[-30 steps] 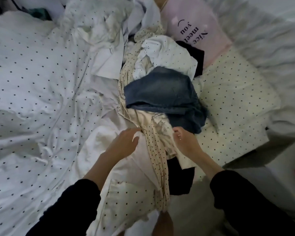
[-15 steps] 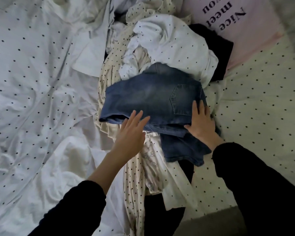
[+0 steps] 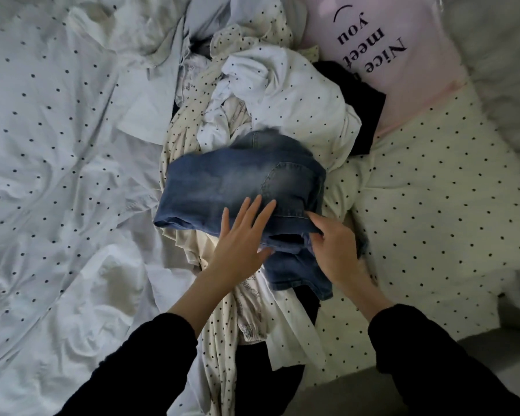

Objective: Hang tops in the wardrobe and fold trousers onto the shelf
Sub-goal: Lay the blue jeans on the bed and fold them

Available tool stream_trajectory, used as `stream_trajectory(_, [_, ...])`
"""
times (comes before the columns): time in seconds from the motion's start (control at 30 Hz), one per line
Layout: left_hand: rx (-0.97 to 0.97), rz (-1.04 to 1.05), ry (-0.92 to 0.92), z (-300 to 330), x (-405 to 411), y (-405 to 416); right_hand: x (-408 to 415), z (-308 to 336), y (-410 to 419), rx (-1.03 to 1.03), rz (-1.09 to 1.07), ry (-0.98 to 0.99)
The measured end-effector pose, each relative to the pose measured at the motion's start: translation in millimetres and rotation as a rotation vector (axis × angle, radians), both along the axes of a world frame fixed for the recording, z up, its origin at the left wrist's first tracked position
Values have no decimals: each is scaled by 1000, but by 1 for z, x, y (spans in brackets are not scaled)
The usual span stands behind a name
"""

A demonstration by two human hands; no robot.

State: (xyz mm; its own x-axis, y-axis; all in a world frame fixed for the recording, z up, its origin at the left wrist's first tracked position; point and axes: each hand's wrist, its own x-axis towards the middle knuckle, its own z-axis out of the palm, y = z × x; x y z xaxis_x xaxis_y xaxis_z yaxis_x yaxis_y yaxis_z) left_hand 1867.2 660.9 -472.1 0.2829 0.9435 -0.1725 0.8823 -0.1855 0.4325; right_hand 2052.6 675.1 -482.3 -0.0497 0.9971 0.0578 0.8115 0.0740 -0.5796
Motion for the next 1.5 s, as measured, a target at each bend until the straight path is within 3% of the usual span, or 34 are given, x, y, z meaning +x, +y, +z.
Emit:
stream_trajectory(0.17, [113, 194, -68, 36, -6, 0, -20, 48, -14, 177, 130, -14])
stream_trajectory(0.3, [84, 180, 7, 58, -29, -8, -19, 56, -19, 51, 139, -217])
stream_trajectory(0.43, [66, 231, -10, 84, -49, -27, -30, 78, -23, -40, 15, -209])
stream_trajectory(0.63, [128, 377, -51, 143, -109, -70, -88, 157, -25, -41, 62, -306])
stream_trajectory(0.77, [178, 475, -49, 180, -179, -120, -160, 212, -43, 23, 115, -178])
stream_trajectory(0.97, [129, 654, -63, 203, -285, -226, -294, 264, -113, 19, 378, 9])
stream_trajectory(1.07, [102, 675, -186, 207, -311, -266, -351, 287, -147, -45, 514, 25])
stream_trajectory(1.17, [149, 697, -439, 213, -324, -289, -398, 302, -182, -124, 625, 4])
stream_trajectory(1.33, [114, 877, -767, 227, -335, -309, -440, 310, -211, -150, 653, 13])
stream_trajectory(1.5, [119, 1057, -782, 219, -342, -322, -470, 307, -223, -184, 738, -49])
